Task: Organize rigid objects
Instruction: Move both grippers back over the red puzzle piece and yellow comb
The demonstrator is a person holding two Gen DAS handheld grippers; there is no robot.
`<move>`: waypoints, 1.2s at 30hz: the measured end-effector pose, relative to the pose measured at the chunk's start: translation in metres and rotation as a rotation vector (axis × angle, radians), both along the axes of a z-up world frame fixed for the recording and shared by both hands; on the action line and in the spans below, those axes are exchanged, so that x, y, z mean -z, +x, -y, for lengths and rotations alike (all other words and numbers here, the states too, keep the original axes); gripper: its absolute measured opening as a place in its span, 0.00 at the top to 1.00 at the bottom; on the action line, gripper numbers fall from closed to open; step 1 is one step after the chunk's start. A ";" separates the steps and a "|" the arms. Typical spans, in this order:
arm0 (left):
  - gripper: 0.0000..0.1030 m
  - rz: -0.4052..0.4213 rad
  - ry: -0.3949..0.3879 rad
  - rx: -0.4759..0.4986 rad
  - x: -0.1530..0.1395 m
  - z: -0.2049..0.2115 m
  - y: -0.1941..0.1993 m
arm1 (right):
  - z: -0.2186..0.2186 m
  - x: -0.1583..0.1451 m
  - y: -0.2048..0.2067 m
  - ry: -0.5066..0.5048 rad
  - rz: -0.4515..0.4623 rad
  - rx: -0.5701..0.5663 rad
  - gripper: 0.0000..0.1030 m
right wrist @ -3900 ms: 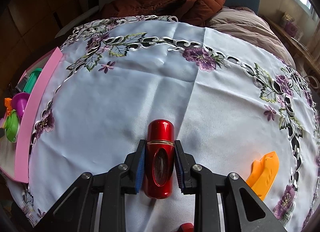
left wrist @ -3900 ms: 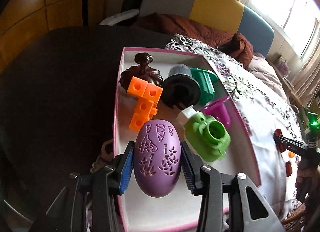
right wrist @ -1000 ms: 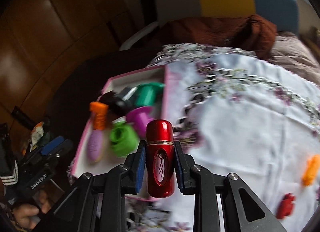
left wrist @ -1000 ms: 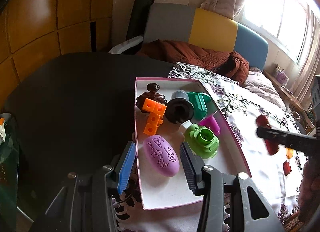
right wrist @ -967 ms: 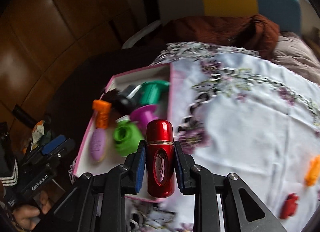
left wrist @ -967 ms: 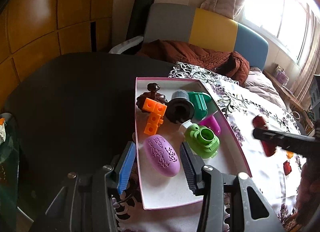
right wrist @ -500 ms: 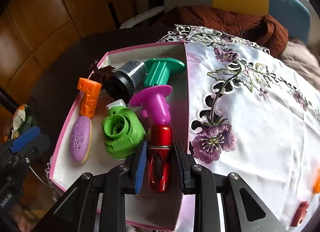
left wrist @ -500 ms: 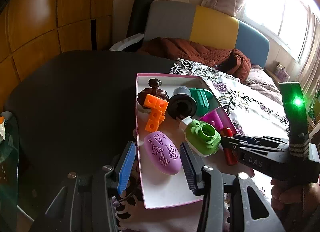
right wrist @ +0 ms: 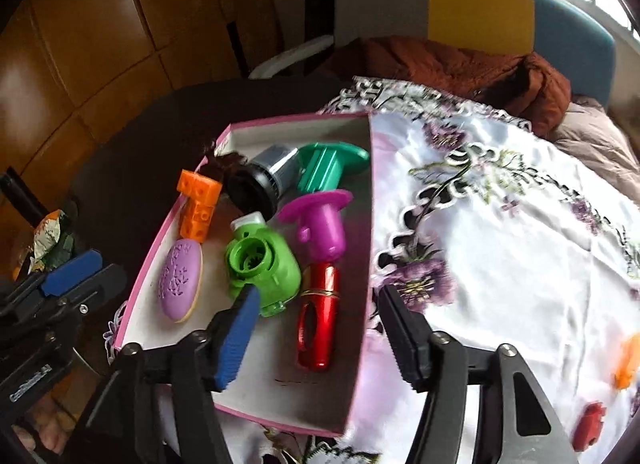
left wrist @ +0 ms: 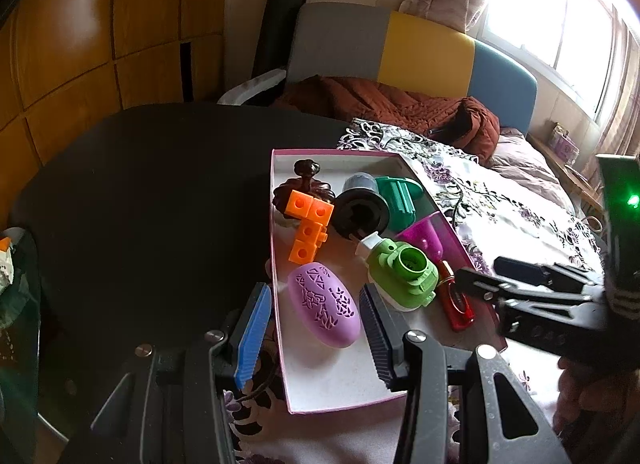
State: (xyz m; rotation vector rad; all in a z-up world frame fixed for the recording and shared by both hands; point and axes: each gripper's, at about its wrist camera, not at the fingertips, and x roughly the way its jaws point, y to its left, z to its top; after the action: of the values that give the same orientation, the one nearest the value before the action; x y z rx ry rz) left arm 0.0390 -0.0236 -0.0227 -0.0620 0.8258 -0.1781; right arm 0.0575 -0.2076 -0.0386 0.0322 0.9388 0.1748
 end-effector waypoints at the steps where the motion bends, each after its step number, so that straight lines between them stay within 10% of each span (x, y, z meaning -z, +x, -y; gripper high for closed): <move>1: 0.55 0.003 0.002 0.002 -0.001 0.001 0.000 | 0.004 -0.003 -0.001 0.003 0.007 0.008 0.32; 15: 0.55 0.028 0.025 0.069 -0.011 0.020 -0.004 | 0.146 -0.042 -0.028 -0.053 0.070 0.301 0.14; 24: 0.55 0.047 0.056 0.173 -0.020 0.057 -0.006 | 0.281 -0.054 -0.073 -0.109 0.182 0.750 0.02; 36: 0.55 0.031 0.046 0.460 -0.020 0.162 -0.008 | 0.355 -0.052 -0.133 0.198 0.277 1.140 0.00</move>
State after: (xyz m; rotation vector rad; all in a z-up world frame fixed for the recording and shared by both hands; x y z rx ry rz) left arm 0.0308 -0.1857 -0.0028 0.1753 0.8031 -0.5916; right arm -0.0752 -0.5631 0.0131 0.6922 0.5123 -0.7677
